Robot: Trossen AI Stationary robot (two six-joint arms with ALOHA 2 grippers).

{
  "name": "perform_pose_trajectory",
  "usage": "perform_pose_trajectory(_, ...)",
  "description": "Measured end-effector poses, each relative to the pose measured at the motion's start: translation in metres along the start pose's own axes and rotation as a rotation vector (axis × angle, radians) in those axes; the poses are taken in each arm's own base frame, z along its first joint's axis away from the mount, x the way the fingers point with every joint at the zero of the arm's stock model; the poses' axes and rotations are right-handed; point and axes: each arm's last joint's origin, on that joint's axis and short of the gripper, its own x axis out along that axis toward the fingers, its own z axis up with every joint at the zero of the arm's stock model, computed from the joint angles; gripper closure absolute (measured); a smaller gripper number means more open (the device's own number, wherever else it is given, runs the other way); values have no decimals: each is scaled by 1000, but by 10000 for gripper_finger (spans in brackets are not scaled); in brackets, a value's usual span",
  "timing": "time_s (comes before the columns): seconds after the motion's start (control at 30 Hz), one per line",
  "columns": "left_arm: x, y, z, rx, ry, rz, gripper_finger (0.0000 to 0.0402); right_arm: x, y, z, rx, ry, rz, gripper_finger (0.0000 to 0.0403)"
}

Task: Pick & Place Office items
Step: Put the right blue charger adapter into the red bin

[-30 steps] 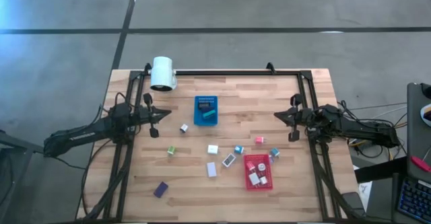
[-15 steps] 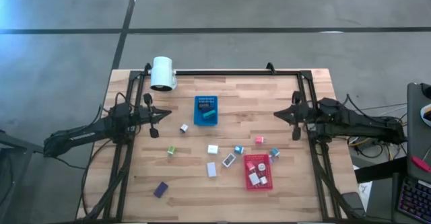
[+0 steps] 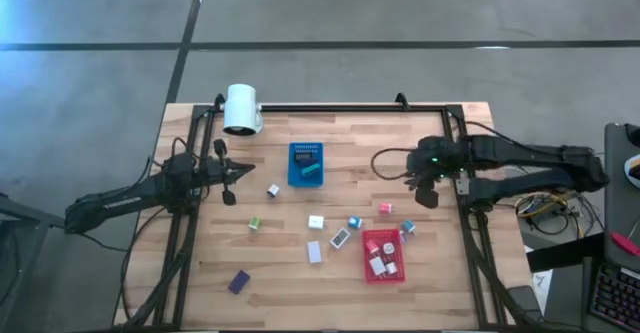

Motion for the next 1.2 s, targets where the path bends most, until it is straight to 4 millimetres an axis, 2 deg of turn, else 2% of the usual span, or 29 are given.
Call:
perform_pose_trajectory(0.17,0,0,0,0,3,-1,389,6,3,20,-11,210,17,294)
perform_pose_trajectory(0.37,0,0,0,0,3,-1,394,28,14,28,-64,371,224,270)
perform_pose_trajectory(0.5,0,0,0,0,3,0,391,46,26,24,-96,465,286,249)
perform_pose_trajectory(0.6,0,0,0,0,3,-1,388,58,39,19,-194,518,307,230)
perform_pose_trajectory(0.83,0,0,-1,0,5,-1,393,86,58,15,-296,584,277,198)
perform_pose_trajectory(1.2,0,0,-1,-1,12,-2,389,125,68,3,-313,758,259,168)
